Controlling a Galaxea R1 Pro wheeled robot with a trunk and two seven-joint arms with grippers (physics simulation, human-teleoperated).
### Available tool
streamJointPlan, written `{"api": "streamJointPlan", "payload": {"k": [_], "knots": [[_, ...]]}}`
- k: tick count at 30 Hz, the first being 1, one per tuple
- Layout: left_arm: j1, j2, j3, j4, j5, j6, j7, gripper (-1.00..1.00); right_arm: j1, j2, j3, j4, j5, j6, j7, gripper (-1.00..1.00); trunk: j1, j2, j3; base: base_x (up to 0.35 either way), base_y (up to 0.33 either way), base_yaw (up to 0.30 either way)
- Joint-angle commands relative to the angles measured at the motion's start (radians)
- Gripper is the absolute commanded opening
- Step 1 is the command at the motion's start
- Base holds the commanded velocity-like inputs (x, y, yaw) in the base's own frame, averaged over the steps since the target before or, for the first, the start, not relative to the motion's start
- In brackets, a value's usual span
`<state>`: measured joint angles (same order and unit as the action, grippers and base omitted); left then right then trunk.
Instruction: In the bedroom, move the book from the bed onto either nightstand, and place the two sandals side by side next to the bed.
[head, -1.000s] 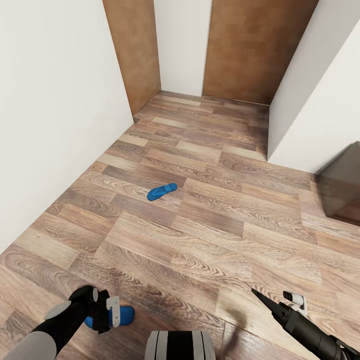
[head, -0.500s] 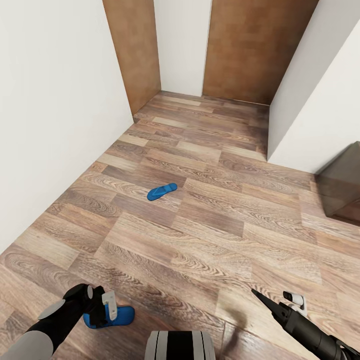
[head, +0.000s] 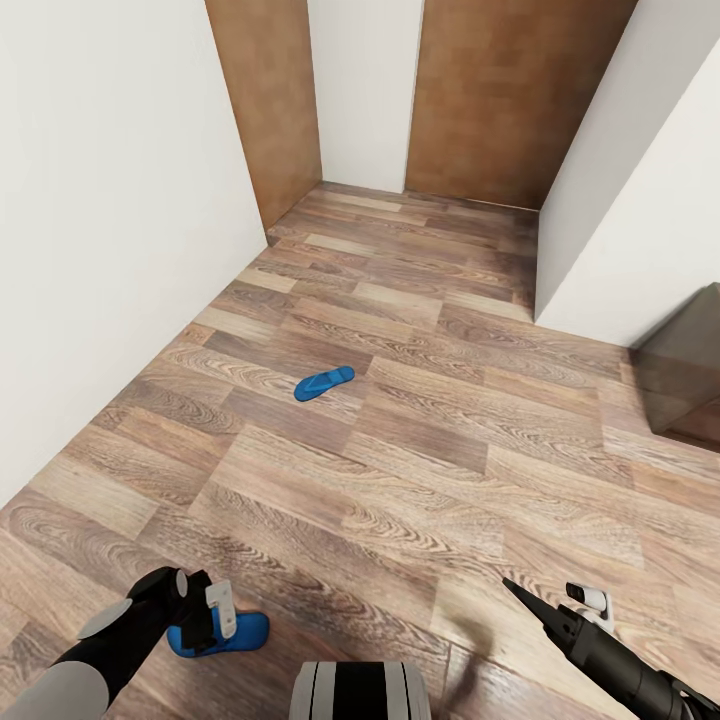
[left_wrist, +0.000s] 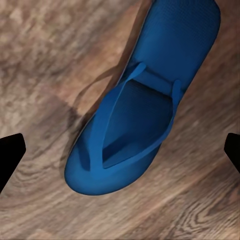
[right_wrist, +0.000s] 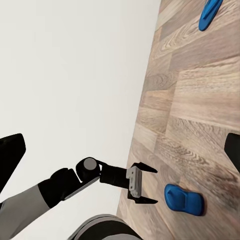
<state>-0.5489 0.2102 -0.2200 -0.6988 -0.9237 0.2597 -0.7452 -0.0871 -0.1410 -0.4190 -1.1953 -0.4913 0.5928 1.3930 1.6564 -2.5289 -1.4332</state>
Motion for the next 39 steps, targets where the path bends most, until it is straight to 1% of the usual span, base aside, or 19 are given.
{"api": "streamJointPlan", "payload": {"k": [1,8,28,39], "knots": [[0.0,0.0,-0.004,-0.002,-0.001,0.007,-0.004,1.0,0.0,0.0,0.0,0.0,-0.003,0.01,0.002,1.0,0.0,0.0,-0.001,0.0,0.0,0.0],[0.0,-0.001,-0.004,-0.002,-0.003,0.007,-0.003,1.0,0.0,0.0,0.0,0.0,-0.003,0.01,0.002,1.0,0.0,0.0,-0.001,0.0,0.0,0.0],[0.0,0.003,-0.004,-0.004,-0.004,0.008,-0.001,1.0,0.0,0.0,0.0,0.0,-0.003,0.01,0.002,1.0,0.009,-0.005,-0.078,0.0,0.0,0.0],[0.0,0.007,-0.003,-0.004,-0.003,0.007,0.008,1.0,0.0,0.0,0.0,0.0,-0.004,0.01,0.002,1.0,0.009,-0.005,-0.078,0.0,0.0,0.0]]}}
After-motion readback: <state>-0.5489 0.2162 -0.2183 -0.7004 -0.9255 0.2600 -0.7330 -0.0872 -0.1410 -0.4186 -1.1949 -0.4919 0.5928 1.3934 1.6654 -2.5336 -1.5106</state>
